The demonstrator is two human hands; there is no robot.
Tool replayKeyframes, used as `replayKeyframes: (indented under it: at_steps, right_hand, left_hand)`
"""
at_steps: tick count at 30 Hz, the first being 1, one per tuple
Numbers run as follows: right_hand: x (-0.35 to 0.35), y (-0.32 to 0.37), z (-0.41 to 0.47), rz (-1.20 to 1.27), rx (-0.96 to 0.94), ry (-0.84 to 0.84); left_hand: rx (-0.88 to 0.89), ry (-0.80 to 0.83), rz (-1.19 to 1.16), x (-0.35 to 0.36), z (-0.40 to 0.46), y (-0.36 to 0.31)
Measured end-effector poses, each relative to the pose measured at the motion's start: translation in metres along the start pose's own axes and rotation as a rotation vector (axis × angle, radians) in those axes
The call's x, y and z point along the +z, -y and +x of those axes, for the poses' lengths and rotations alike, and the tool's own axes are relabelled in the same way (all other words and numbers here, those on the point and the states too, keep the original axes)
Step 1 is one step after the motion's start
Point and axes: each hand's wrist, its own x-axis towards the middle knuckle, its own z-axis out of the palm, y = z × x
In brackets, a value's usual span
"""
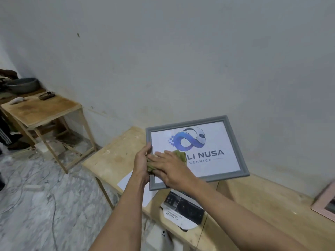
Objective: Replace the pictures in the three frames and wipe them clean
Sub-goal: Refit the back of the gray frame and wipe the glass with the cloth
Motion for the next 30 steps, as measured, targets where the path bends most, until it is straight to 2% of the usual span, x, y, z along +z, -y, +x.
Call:
replayKeyframes:
  at_steps: [6, 9, 11, 13, 15, 16, 18, 20, 27, 28, 30]
  right_hand:
    - [0.012, 0.001, -0.051, 0.002, -0.181, 0.153]
    - [-0.011, -0.002, -0.056, 0.093, -0.077, 0.128]
    - [-0.034, -0.001, -0.057, 0.208, 0.040, 0.027]
    - [-0.065, -0.011, -0.048, 0.260, 0.075, -0.198]
    - [-0.091, -0.032, -0.029, 0.133, 0.065, -0.372]
    - [-0.102, -0.043, -0.018, 0.024, 0.067, -0.398]
    - [-0.107, -0.064, -0.002, -0.138, 0.058, -0.331]
    - [-0.094, -0.070, -0.005, -0.179, 0.029, -0.241]
    - [-0.016, -0.029, -0.083, 0.272, 0.145, 0.093]
    - [-0.021, -0.025, -0.086, 0.341, 0.181, 0.101]
    - [-0.045, -0.030, -0.077, 0.458, 0.255, -0.033]
  left_hand:
    - [0.084, -0.011, 0.188, -0.007, 0.005, 0.011]
    - [0.081, 0.019, 0.223, 0.003, 0.009, 0.014]
    - [0.115, 0.032, 0.247, 0.007, 0.010, 0.014]
    - [0.136, 0.040, 0.259, 0.014, 0.010, 0.010]
    - [0.154, 0.051, 0.276, 0.019, 0.008, 0.007]
    - [0.159, 0.051, 0.273, 0.023, 0.006, 0.006]
    - [0.175, 0.042, 0.256, 0.026, 0.003, 0.006]
    - [0.197, 0.018, 0.213, 0.026, 0.004, 0.006]
    - [0.200, -0.127, 0.156, 0.003, 0.014, 0.011]
    - [0.184, -0.123, 0.170, 0.001, 0.011, 0.015]
    - [0.164, -0.108, 0.188, -0.002, 0.009, 0.021]
